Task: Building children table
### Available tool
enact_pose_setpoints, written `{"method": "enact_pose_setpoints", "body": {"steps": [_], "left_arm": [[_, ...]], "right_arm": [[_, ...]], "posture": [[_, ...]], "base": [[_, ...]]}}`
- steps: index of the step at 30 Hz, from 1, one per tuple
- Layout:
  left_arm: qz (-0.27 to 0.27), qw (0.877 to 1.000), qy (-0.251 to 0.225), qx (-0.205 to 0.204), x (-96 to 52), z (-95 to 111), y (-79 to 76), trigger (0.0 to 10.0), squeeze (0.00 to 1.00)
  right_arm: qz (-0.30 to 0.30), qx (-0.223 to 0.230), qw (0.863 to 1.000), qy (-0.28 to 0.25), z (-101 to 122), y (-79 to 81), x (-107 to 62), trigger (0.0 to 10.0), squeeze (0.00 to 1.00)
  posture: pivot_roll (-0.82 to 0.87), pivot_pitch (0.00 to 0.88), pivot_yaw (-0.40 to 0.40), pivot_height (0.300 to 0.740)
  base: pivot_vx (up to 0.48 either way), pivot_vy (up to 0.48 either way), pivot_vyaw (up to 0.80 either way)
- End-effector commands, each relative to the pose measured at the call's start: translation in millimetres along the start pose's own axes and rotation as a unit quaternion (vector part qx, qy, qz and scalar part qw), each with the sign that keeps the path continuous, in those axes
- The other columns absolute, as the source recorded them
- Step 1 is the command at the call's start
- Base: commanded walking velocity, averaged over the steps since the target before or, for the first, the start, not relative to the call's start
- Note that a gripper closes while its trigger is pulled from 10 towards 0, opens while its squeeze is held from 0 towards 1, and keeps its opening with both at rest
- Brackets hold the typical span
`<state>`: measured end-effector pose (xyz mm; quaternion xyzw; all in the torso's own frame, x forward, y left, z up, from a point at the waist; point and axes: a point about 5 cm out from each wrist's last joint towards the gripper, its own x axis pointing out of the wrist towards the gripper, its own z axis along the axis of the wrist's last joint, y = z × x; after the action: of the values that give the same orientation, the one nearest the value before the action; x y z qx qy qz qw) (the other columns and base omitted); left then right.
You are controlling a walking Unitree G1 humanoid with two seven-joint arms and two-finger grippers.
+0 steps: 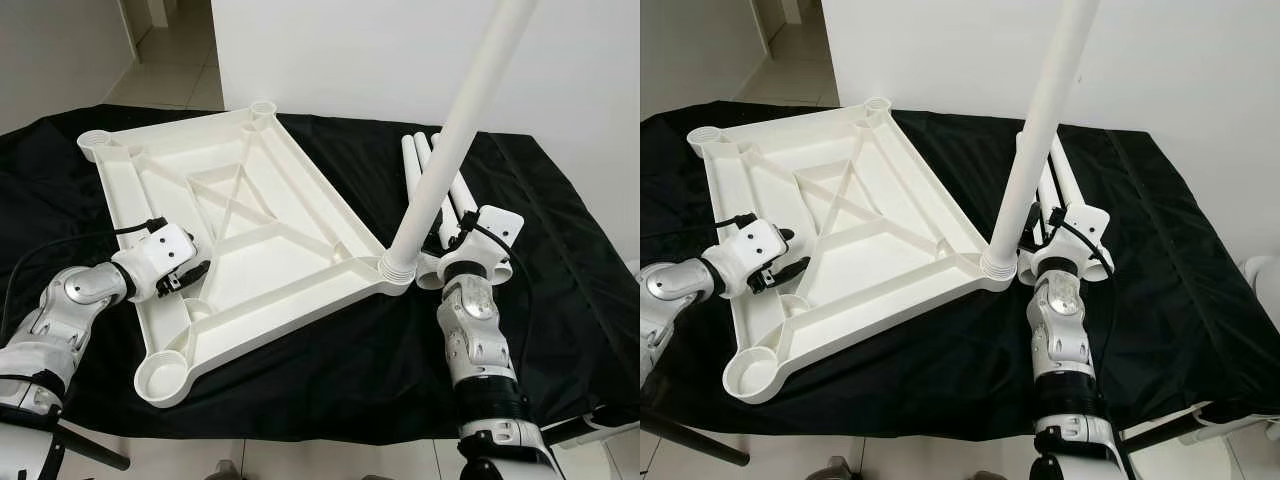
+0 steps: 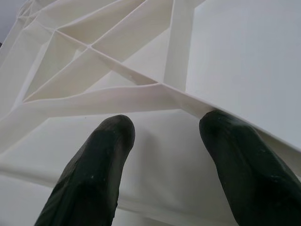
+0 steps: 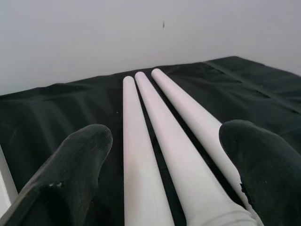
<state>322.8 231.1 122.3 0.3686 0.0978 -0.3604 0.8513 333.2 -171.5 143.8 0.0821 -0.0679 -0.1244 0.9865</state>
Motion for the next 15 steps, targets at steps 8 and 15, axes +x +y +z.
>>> {"method": "enact_pose_setpoints", "body": {"steps": [8, 15], "left_arm": [[-0.189, 0.982, 0.014, -0.021, 8.4, -7.6, -51.4, 10.0, 0.00], [-0.234, 0.971, -0.018, -0.036, 6.2, 5.9, -64.3, 10.0, 0.00]], "right_arm": [[0.035, 0.032, 0.999, 0.016, -4.3, 28.0, 11.7, 10.0, 0.00], [0.041, 0.047, 0.997, 0.035, -7.7, 39.6, 22.0, 10.0, 0.00]], "posture": [[0.06, 0.006, -0.061, 0.740], [0.05, 0.011, -0.044, 0.740]], "base": [[0.000, 0.000, 0.00], [0.000, 0.000, 0.00]]}}
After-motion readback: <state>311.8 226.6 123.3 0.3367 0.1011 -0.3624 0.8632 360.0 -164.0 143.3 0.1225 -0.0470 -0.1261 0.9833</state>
